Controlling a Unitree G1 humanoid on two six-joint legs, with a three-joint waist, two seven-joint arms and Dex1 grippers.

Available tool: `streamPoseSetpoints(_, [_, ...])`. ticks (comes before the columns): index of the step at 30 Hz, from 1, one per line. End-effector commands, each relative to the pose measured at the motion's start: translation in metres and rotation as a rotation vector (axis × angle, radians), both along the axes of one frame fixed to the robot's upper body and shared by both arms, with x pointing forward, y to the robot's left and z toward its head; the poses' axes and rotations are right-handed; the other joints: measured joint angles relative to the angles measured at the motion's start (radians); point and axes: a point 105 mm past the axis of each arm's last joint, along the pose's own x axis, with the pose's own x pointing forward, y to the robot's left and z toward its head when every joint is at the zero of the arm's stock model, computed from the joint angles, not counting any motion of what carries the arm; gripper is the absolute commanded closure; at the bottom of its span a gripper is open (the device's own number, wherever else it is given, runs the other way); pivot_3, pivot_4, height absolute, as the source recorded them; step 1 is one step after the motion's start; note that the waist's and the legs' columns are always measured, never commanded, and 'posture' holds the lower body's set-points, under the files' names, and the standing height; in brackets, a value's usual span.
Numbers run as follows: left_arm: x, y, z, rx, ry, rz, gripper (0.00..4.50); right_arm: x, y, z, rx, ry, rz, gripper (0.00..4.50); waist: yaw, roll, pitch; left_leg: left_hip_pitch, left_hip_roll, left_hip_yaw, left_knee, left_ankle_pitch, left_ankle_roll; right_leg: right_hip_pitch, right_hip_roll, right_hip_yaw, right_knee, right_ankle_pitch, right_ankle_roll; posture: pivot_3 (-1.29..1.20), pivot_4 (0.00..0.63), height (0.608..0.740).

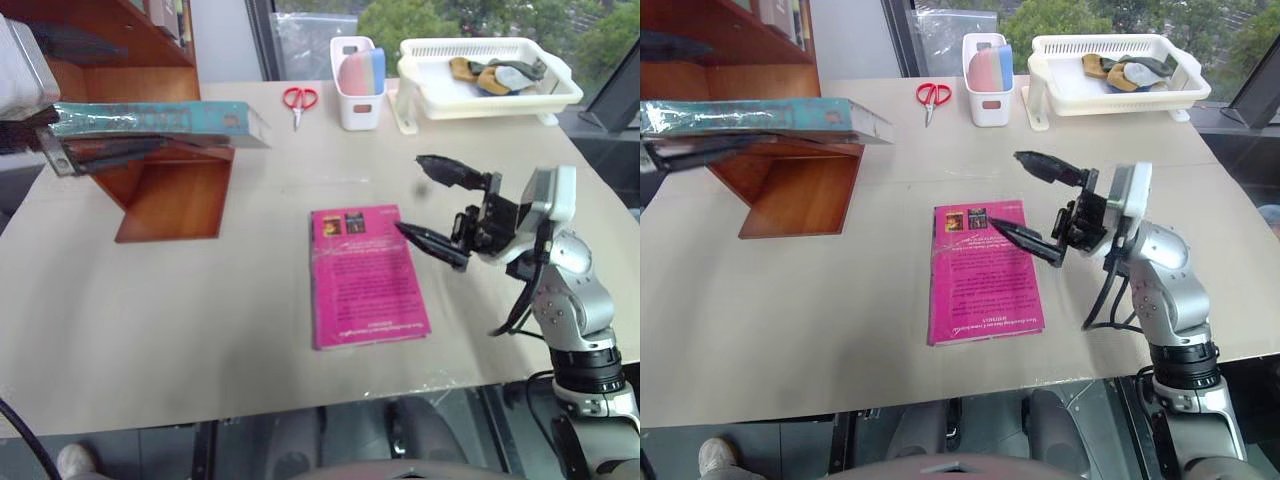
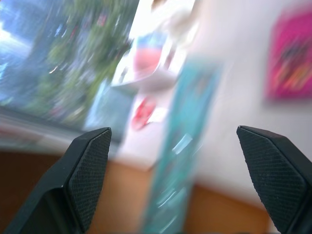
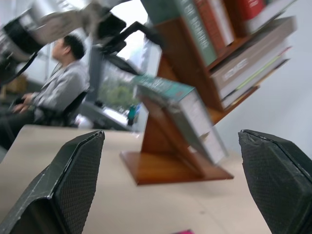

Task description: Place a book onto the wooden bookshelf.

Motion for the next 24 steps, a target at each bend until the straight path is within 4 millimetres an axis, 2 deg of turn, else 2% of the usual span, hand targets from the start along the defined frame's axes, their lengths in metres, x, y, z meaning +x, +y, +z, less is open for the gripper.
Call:
streamPoseSetpoints(1, [-0.013,-0.021,-0.022,-0.165,0.109,-0.109,0.05,-0.006,-0.006,0.02,0.06,-0.036,-0.03,0.0,0.0,0.001,0.0,0.0,0.0,0.0,0.0,0.0,0.0,0.0,0.0,0.0,0.0,0.0,0.0,0.0,0.15,0.74])
streamPoseSetpoints(3, [-0.008,-0.035,-0.053,-0.301,0.195,-0.136,0.05,-0.007,-0.009,0.024,0.073,-0.031,-0.05,0.0,0.0,0.001,0.0,0.0,0.0,0.0,0.0,0.0,0.0,0.0,0.0,0.001,0.0,0.0,0.0,0.0,0.15,0.74])
streamPoseSetpoints(5, [0.006,-0.048,-0.089,-0.517,0.264,-0.111,0.05,-0.009,-0.012,0.026,0.068,-0.03,-0.073,0.0,0.0,0.002,-0.001,0.001,0.0,0.001,0.0,0.0,0.0,0.001,-0.001,0.001,-0.001,0.0,0.0,0.0,0.15,0.74])
streamPoseSetpoints(6, [0.018,-0.053,-0.102,-0.63,0.244,-0.06,0.05,-0.01,-0.012,0.027,0.062,-0.031,-0.084,0.0,0.004,0.001,-0.001,0.0,-0.001,0.001,0.001,0.0,0.0,0.001,-0.001,0.001,0.0,0.0,0.0,0.0,0.15,0.74])
streamPoseSetpoints(7, [0.026,-0.057,-0.109,-0.698,0.223,-0.022,0.05,-0.01,-0.013,0.027,0.058,-0.031,-0.092,0.0,0.007,0.002,-0.002,-0.001,0.0,-0.002,0.001,0.0,0.0,0.001,0.0,-0.001,-0.002,0.001,-0.001,0.0,0.15,0.74])
streamPoseSetpoints(10, [0.042,-0.071,-0.118,-0.824,0.144,0.03,0.05,-0.013,-0.014,0.029,0.047,-0.032,-0.103,0.0,0.008,-0.004,-0.003,-0.002,-0.002,-0.004,0.004,0.0,0.0,0.003,0.0,-0.002,-0.001,0.002,-0.001,0.0,0.15,0.74])
streamPoseSetpoints(13, [0.061,-0.105,-0.105,-0.999,0.011,0.028,0.05,-0.017,-0.011,0.031,0.035,-0.03,-0.11,0.0,0.014,-0.003,-0.004,-0.001,-0.002,-0.005,0.004,0.0,0.0,0.005,0.0,-0.002,-0.002,0.003,-0.002,0.0,0.15,0.74])
streamPoseSetpoints(15, [0.069,-0.119,-0.098,-1.048,-0.021,0.019,0.05,-0.018,-0.01,0.032,0.034,-0.027,-0.112,0.0,0.016,-0.003,-0.004,-0.001,-0.003,-0.006,0.005,0.0,0.0,0.006,0.0,-0.002,-0.002,0.004,-0.001,0.0,0.15,0.74])
streamPoseSetpoints(18, [0.077,-0.129,-0.093,-1.053,-0.074,0.025,0.05,-0.017,-0.009,0.033,0.033,-0.024,-0.116,0.0,0.003,-0.003,-0.004,0.0,-0.003,-0.006,0.005,0.0,0.0,0.007,0.0,-0.001,-0.003,0.004,-0.001,0.0,0.15,0.74])
streamPoseSetpoints(22, [0.103,-0.135,-0.084,-1.113,-0.175,0.159,0.05,-0.018,-0.005,0.035,0.028,-0.026,-0.114,0.0,0.004,-0.002,-0.004,0.0,-0.004,-0.008,0.004,0.0,0.0,0.007,0.0,-0.002,-0.004,0.004,-0.001,0.0,0.15,0.74])
streamPoseSetpoints(24, [0.113,-0.126,-0.086,-1.171,-0.173,0.247,0.53,-0.018,-0.004,0.036,0.027,-0.025,-0.113,0.0,0.004,-0.002,-0.004,0.0,-0.004,-0.008,0.004,0.0,0.0,0.008,0.0,-0.002,-0.004,0.004,-0.001,0.0,0.15,0.74])
